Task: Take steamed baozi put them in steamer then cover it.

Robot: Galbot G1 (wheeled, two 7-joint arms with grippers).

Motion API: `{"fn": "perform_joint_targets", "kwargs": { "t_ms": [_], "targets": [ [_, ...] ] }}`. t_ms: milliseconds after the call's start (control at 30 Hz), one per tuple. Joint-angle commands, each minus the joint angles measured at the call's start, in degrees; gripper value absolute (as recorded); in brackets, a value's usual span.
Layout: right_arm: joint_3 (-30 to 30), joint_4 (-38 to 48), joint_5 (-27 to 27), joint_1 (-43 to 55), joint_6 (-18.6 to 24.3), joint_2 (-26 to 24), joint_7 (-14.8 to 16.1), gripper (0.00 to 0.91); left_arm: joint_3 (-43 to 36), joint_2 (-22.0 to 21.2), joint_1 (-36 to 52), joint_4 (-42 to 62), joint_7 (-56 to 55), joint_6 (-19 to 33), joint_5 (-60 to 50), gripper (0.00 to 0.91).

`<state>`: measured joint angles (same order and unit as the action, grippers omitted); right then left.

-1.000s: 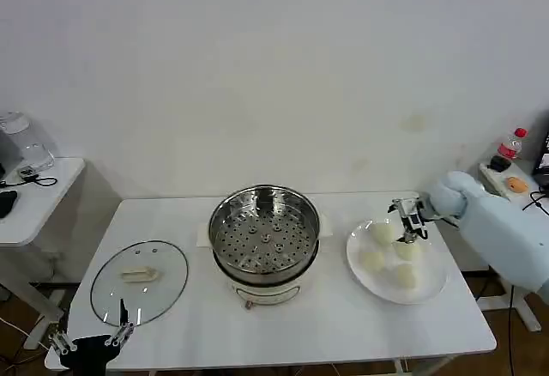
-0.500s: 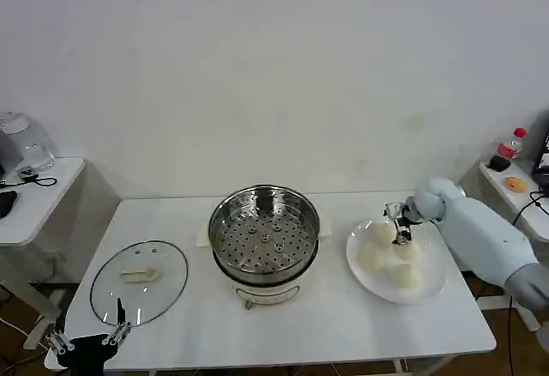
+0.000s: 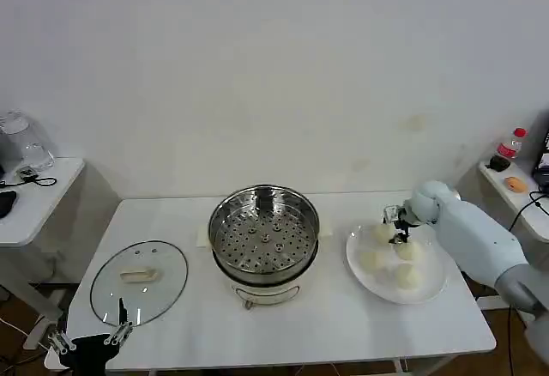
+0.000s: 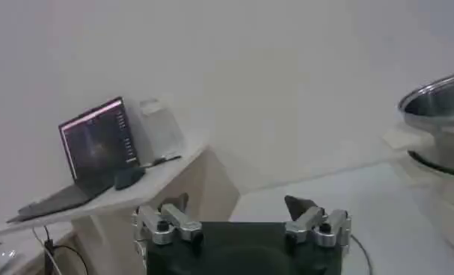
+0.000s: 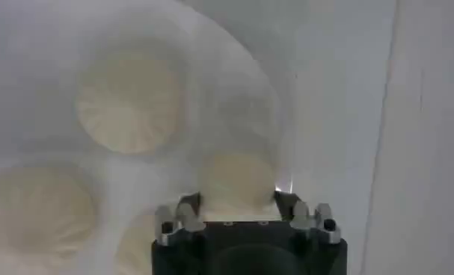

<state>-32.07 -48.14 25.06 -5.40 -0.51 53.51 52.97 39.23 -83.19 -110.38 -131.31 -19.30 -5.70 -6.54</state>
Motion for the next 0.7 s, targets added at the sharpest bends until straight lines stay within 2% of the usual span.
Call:
{"fn": "perform_joint_targets", "kwargs": {
  "t_ms": [33,167,333,500,700],
  "targets": [
    [0.1,0.7,0.4,-0.1,0.0,0.5,-0.2,0.584,0.0,0.0,-0.1,0.0,0.0,0.0,-0.1,0.907],
    [0.1,0.0,-0.1,0.2,0.2,0.0,0.1,0.584,0.1,0.1,-0.2,-0.2,0.0,0.0,0.0,0.907],
    [-2.3,-5.2,-3.0,2.6,0.5,-3.0,1.5,0.584,0.0,0.4,0.1,0.3,0.1,-0.4,1.0,0.907],
    [-7.5,-16.5,-10.5,8.2,0.5,-8.6,3.8,0.584,0.0,1.0,0.2,1.4,0.1,-0.3,1.7,0.907],
    [-13.7,-23.1,-16.8,18.0,0.2,-12.7,5.4,0.595,-0.7,1.2,0.5,1.4,0.0,-0.3,1.7,0.907]
  ]
}}
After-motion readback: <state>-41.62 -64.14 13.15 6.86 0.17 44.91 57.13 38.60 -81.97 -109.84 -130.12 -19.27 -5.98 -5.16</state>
